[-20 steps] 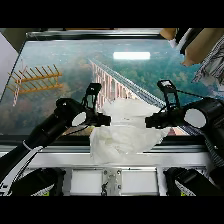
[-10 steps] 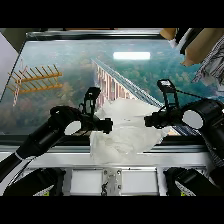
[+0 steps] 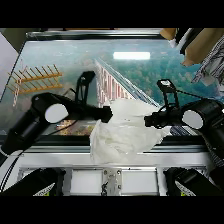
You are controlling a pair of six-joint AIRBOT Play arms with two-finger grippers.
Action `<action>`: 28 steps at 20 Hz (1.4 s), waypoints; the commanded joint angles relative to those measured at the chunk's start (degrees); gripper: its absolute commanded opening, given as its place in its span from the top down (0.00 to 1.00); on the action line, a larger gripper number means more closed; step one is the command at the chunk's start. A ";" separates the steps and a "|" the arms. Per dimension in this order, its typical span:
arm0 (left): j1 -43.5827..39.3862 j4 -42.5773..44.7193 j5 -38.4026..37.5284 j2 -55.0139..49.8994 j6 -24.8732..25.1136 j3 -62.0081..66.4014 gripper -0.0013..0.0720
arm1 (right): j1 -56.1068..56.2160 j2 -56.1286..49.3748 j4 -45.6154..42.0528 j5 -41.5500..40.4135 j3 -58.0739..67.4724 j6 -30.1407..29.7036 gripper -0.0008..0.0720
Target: Fold the clothes and pants, and hang the long-sleeved shirts on hangers.
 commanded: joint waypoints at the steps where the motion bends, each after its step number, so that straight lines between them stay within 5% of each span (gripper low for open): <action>1: 7.54 -0.48 -1.99 -0.02 4.20 5.44 0.22 | 0.07 -0.04 0.04 0.00 -0.02 0.00 0.96; 4: 16.83 -0.48 -2.95 0.00 9.25 6.69 0.22 | 0.07 -0.04 0.04 0.00 -0.02 0.00 0.97; 6: 25.07 -0.42 -2.99 -0.04 11.69 6.69 0.00 | 0.07 -0.04 0.04 0.00 -0.02 0.00 0.97; 13: 52.48 20.70 2.45 -6.91 14.56 6.71 0.00 | 0.07 -0.04 0.02 0.00 -0.02 -0.02 0.96; 16: 61.00 22.05 6.10 -15.32 17.11 9.33 0.00 | 0.07 -0.04 0.02 0.00 -0.04 -0.02 0.96; 20: 65.46 22.14 9.18 -29.57 20.96 18.34 0.00 | 0.07 -0.04 0.04 0.00 -0.04 0.00 0.97; 28: 61.99 32.65 11.93 -53.07 20.90 35.28 0.00 | 0.07 -0.04 0.04 -0.02 -0.04 0.00 0.96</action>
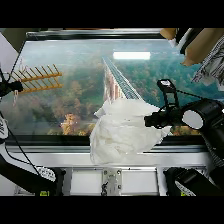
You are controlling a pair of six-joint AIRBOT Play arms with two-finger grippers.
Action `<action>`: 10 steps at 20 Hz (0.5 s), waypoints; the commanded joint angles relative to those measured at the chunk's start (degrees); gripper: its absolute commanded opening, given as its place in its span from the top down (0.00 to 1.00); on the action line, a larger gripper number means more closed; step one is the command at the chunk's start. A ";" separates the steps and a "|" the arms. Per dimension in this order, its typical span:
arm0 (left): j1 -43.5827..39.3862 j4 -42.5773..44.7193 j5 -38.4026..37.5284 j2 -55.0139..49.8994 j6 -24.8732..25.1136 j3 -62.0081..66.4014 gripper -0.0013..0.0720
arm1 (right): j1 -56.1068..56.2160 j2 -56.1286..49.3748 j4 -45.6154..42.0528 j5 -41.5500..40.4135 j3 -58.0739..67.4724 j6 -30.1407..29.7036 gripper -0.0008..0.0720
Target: Fold the clothes and pants, and hang the long-sleeved shirts on hangers.
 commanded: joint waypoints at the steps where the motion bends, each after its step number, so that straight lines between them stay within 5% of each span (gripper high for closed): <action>1: -1.25 6.21 -0.52 -9.14 0.24 7.43 0.00 | 0.04 -0.04 0.02 0.02 -0.02 -0.02 0.96; 10: 1.42 7.63 0.79 -15.72 0.22 10.95 0.00 | 0.04 -0.04 0.02 0.00 -0.02 0.00 0.96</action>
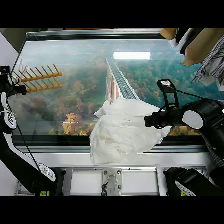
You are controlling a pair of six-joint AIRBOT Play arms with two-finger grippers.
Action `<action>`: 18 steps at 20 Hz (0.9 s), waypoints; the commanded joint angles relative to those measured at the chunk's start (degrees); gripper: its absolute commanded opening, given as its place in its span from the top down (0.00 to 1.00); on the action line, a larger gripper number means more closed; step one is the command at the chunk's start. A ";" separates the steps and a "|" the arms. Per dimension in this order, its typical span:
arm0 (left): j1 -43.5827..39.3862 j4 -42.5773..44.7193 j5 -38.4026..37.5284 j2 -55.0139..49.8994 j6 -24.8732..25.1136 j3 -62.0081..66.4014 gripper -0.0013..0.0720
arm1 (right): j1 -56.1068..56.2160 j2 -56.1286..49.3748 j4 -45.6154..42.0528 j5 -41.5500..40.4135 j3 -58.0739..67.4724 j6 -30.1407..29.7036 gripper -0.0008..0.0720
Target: Fold the clothes and pants, and hang the long-sleeved shirts on hangers.
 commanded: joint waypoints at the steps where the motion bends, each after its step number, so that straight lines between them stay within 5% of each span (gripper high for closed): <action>1: 1.38 0.52 0.74 -1.97 0.02 0.50 0.00 | 0.04 -0.04 0.02 0.00 -0.02 0.02 0.97; 18: 1.68 0.07 0.90 -4.22 -2.27 0.31 0.00 | 0.04 -0.04 0.00 0.02 -0.02 0.02 0.97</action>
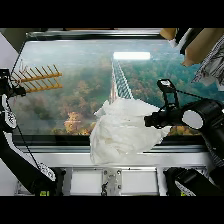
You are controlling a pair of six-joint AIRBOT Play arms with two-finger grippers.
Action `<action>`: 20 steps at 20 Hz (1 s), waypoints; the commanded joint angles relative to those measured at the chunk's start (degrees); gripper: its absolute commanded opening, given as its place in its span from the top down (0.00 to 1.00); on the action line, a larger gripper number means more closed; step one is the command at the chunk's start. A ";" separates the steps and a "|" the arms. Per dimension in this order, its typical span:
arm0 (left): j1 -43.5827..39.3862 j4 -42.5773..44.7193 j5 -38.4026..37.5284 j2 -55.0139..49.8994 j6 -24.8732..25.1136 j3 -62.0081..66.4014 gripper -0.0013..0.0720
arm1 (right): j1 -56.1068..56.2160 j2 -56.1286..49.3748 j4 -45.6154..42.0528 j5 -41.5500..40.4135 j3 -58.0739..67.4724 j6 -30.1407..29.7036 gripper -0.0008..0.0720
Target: Fold the clothes and pants, and hang the long-sleeved shirts on hangers.
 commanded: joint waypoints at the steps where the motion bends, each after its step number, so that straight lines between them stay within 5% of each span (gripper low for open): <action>1: -0.04 -0.24 -2.23 -0.66 -2.38 -0.11 0.01 | 0.02 -0.04 0.00 0.02 -0.02 0.00 0.96; 2: -0.04 -0.24 -2.25 -0.66 -2.36 -0.11 0.01 | 0.04 -0.04 0.00 0.02 -0.02 0.00 0.96; 4: -0.04 -0.24 -2.43 -0.66 -2.34 -0.11 0.35 | 0.04 -0.04 0.02 0.00 -0.02 0.02 0.97; 8: -0.09 -0.24 -2.64 -0.66 -2.36 -0.11 0.37 | 0.04 -0.04 0.00 0.02 -0.02 0.02 0.96; 10: -0.11 -0.26 -2.89 -0.66 -2.34 -0.11 0.74 | 0.04 -0.04 0.00 0.00 -0.02 0.02 0.96; 14: -0.11 -0.22 -3.13 -0.66 -2.34 -0.11 0.74 | 0.04 -0.04 0.02 0.00 -0.02 0.02 0.96; 16: -0.11 -0.24 -3.45 -0.61 -2.21 -0.07 0.96 | 0.04 -0.04 0.00 0.02 -0.02 0.00 0.96; 20: -0.15 -0.22 -4.09 0.22 -2.25 0.00 0.96 | 0.04 -0.04 0.00 0.02 -0.02 0.02 0.97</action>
